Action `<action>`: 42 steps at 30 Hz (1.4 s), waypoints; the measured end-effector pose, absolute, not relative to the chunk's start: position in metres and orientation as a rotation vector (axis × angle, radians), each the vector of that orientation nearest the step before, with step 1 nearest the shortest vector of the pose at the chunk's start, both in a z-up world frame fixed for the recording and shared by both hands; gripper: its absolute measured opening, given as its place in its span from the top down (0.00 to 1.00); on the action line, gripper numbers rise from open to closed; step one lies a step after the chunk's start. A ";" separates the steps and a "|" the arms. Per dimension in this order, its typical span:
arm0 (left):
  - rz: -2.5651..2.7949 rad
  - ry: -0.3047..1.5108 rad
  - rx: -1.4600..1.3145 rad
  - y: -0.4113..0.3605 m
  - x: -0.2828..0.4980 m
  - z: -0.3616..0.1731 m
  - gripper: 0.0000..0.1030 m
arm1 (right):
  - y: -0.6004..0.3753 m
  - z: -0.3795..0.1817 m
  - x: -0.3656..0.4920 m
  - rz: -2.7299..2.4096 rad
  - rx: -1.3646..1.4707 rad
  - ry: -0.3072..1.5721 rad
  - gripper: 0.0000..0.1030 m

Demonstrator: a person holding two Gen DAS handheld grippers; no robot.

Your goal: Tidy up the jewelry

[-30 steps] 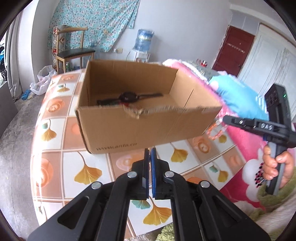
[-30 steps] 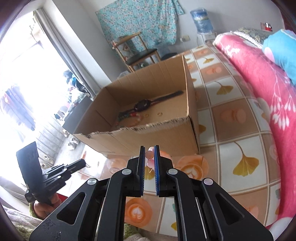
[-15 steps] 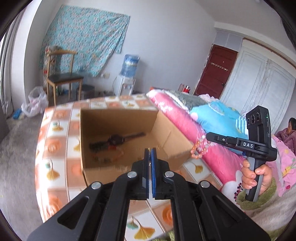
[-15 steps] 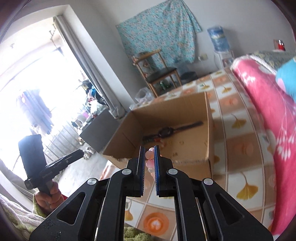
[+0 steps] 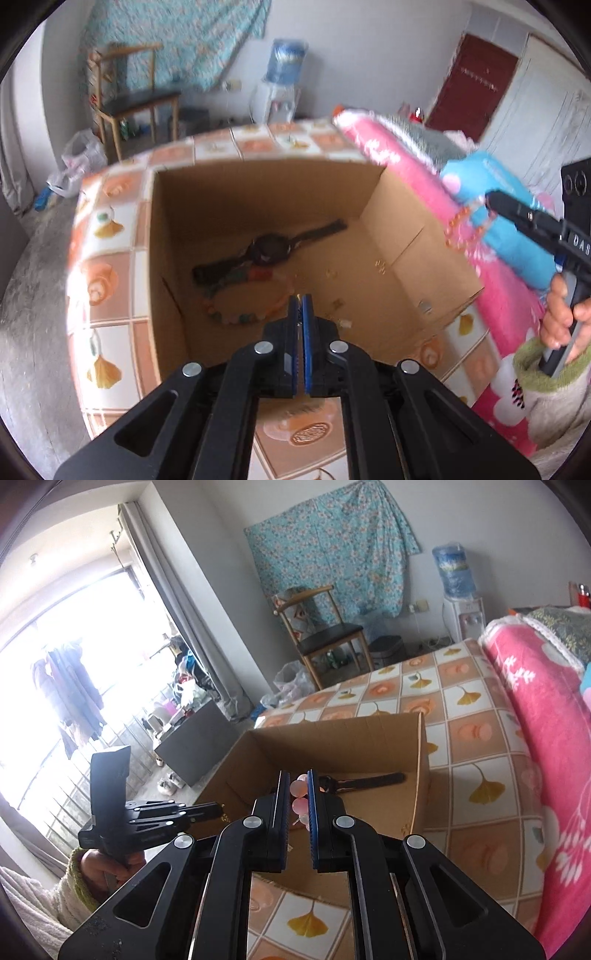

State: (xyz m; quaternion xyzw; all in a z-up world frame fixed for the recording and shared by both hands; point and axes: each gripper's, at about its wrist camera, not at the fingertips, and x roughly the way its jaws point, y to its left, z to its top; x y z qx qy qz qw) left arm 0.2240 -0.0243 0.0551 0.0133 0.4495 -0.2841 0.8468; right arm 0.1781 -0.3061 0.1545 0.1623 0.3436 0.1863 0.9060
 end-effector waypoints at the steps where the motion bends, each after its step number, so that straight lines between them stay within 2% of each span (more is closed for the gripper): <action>1: -0.590 0.971 0.040 -0.025 0.229 0.050 0.98 | -0.306 0.151 0.183 0.384 0.336 0.723 0.93; 5: -0.565 1.048 0.087 -0.028 0.241 0.034 0.97 | -0.311 0.133 0.203 0.387 0.360 0.788 0.93; 7: -0.560 1.067 0.092 -0.028 0.243 0.031 0.90 | -0.315 0.128 0.208 0.392 0.380 0.812 0.93; 12: -0.565 1.060 0.116 -0.030 0.240 0.032 0.82 | -0.324 0.125 0.215 0.394 0.414 0.845 0.93; 15: -0.552 1.029 0.112 -0.029 0.237 0.039 0.75 | -0.325 0.127 0.216 0.397 0.416 0.861 0.93; 17: -0.542 1.001 0.105 -0.026 0.233 0.047 0.66 | -0.323 0.127 0.216 0.400 0.406 0.881 0.93; 24: -0.518 0.907 0.070 -0.013 0.207 0.070 0.47 | -0.304 0.114 0.225 0.410 0.345 1.008 0.91; 28: -0.501 0.866 0.060 -0.006 0.192 0.079 0.38 | -0.293 0.118 0.220 0.291 0.192 1.009 0.79; 33: -0.488 0.828 0.039 0.003 0.177 0.086 0.33 | -0.296 0.138 0.200 0.249 0.178 0.938 0.75; 36: -0.480 0.805 0.033 0.006 0.168 0.089 0.29 | -0.295 0.153 0.183 0.221 0.192 0.886 0.61; 39: -0.462 0.767 0.044 0.006 0.154 0.094 0.21 | -0.290 0.164 0.163 0.202 0.191 0.845 0.42; 40: -0.456 0.752 0.050 0.004 0.150 0.095 0.17 | -0.287 0.167 0.157 0.195 0.187 0.835 0.33; 42: -0.441 0.722 0.058 0.004 0.140 0.098 0.11 | -0.280 0.173 0.143 0.173 0.174 0.809 0.25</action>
